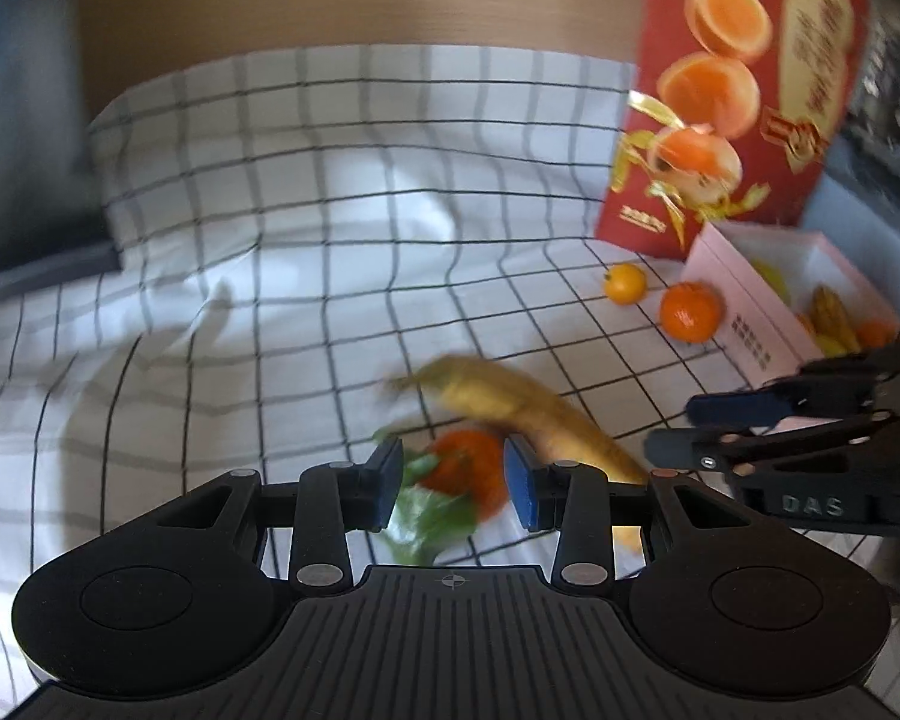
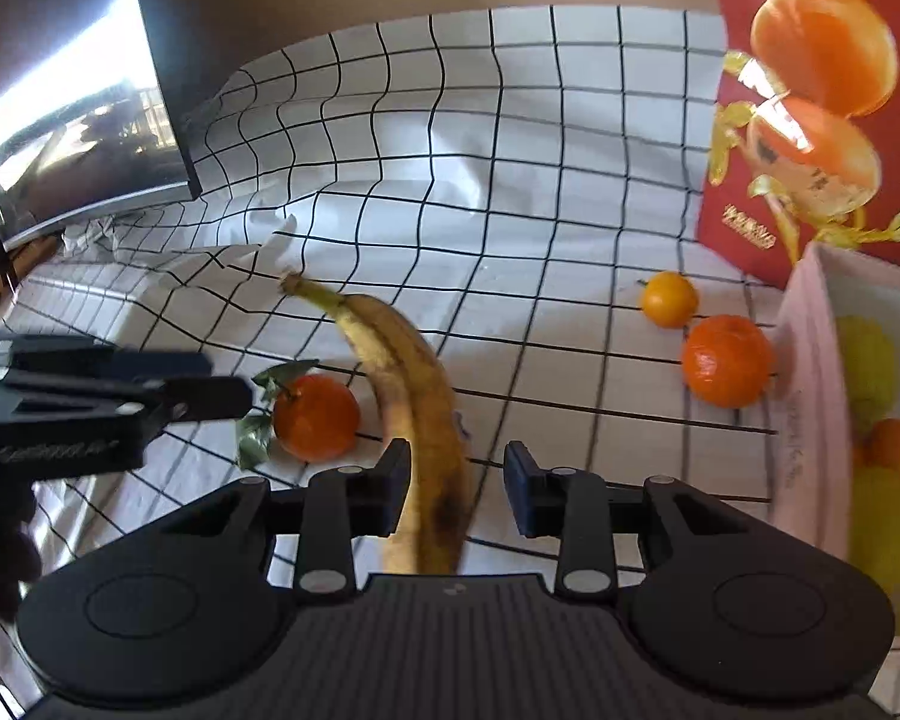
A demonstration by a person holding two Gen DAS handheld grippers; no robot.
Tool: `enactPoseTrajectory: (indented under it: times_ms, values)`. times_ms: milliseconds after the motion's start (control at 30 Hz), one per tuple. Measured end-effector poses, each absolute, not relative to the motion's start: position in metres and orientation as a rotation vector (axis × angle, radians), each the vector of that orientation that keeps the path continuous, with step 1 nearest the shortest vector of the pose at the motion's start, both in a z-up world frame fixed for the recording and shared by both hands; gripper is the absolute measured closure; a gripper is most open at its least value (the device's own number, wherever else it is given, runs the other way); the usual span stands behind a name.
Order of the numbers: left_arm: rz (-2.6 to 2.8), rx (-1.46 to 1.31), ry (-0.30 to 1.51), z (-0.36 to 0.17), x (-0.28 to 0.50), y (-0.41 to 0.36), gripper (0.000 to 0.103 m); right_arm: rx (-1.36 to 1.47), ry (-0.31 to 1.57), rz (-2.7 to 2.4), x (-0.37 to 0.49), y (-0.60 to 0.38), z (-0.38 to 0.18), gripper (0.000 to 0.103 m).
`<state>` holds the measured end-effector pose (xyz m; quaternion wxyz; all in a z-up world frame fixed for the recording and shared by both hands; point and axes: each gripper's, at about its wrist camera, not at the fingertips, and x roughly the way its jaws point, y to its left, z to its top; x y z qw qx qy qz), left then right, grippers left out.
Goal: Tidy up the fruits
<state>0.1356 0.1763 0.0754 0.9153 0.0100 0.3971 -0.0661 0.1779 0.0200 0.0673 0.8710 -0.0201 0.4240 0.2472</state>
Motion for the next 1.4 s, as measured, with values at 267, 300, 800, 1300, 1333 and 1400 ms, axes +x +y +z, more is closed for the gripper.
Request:
enactPoseTrajectory:
  times_ms: [267, 300, 800, 1300, 1333, 1400]
  values:
    - [-0.201, 0.200, 0.883, 0.054, 0.155, 0.153, 0.061, -0.063, 0.865, 0.488, 0.154, -0.002, 0.072, 0.055]
    - [-0.199, 0.206, 0.887, 0.053, 0.156, 0.152, 0.061, -0.081, 0.857, 0.485, 0.149, -0.002, 0.073, 0.054]
    - [-0.157, 0.051, 1.034, 0.039, 0.166, 0.169, 0.054, -0.192, 0.854, 0.474, 0.108, -0.007, 0.056, 0.043]
    - [-0.028, -0.027, 0.986, 0.043, 0.112, 0.182, 0.073, -0.189, 0.896, 0.454, 0.097, -0.017, 0.039, 0.042]
    - [-0.026, -0.037, 0.979, 0.043, 0.109, 0.183, 0.072, -0.190, 0.897, 0.454, 0.097, -0.017, 0.039, 0.042]
    - [-0.030, -0.054, 0.975, 0.043, 0.105, 0.185, 0.070, -0.192, 0.902, 0.453, 0.098, -0.016, 0.037, 0.042]
